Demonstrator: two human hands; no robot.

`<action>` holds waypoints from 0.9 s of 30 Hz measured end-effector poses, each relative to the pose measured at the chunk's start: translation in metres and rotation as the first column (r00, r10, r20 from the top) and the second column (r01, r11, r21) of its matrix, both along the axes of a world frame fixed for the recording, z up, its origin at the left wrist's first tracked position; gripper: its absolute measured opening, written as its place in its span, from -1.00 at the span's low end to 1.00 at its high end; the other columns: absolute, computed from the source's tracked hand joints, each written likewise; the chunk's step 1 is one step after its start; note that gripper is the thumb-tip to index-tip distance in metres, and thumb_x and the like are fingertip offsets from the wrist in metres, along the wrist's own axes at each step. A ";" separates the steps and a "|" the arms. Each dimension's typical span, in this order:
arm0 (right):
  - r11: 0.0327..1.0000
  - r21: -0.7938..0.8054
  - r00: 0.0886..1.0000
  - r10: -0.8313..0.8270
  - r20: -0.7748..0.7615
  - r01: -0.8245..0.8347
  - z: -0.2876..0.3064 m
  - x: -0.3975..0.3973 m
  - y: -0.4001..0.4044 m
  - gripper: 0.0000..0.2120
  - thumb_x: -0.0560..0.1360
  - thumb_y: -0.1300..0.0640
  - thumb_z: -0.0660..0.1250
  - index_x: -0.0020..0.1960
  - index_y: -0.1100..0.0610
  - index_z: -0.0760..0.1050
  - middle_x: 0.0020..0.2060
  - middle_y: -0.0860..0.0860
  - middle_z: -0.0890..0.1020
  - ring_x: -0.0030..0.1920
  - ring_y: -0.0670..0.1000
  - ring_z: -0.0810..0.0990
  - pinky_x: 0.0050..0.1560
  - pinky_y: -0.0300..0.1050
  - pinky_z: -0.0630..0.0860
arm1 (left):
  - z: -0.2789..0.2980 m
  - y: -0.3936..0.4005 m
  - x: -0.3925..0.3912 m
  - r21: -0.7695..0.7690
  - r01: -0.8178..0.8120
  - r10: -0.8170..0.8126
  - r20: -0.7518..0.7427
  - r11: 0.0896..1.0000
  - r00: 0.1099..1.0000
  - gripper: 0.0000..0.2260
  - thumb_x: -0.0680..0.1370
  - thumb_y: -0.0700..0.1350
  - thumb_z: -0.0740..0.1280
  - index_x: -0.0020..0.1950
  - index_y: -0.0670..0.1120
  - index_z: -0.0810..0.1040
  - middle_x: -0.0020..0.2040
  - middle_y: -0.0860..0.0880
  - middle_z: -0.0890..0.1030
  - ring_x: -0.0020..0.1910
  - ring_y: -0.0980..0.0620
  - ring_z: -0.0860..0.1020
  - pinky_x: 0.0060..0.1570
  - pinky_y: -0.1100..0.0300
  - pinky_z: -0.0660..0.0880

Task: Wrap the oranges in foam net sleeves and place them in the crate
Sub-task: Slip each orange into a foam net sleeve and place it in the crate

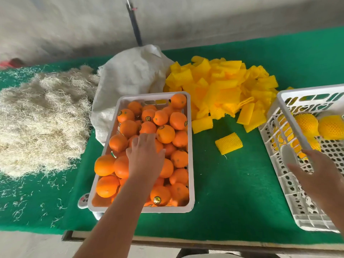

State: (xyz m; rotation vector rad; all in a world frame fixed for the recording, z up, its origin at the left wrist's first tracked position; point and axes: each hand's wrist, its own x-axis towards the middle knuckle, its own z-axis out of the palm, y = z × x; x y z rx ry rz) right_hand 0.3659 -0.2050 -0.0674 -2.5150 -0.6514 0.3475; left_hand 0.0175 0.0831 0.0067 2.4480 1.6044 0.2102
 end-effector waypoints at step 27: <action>0.981 0.029 0.973 0.192 -0.126 -0.190 -0.015 -0.079 0.078 -0.60 0.62 -0.03 0.43 0.43 0.00 0.53 0.39 0.00 0.59 0.40 0.05 0.56 0.44 0.01 0.42 | 0.003 -0.021 -0.014 -0.862 0.324 0.836 0.479 0.391 0.267 -0.48 0.48 0.15 0.45 0.41 0.08 0.49 0.30 -0.11 0.68 0.21 -0.24 0.70 -0.06 -0.10 0.71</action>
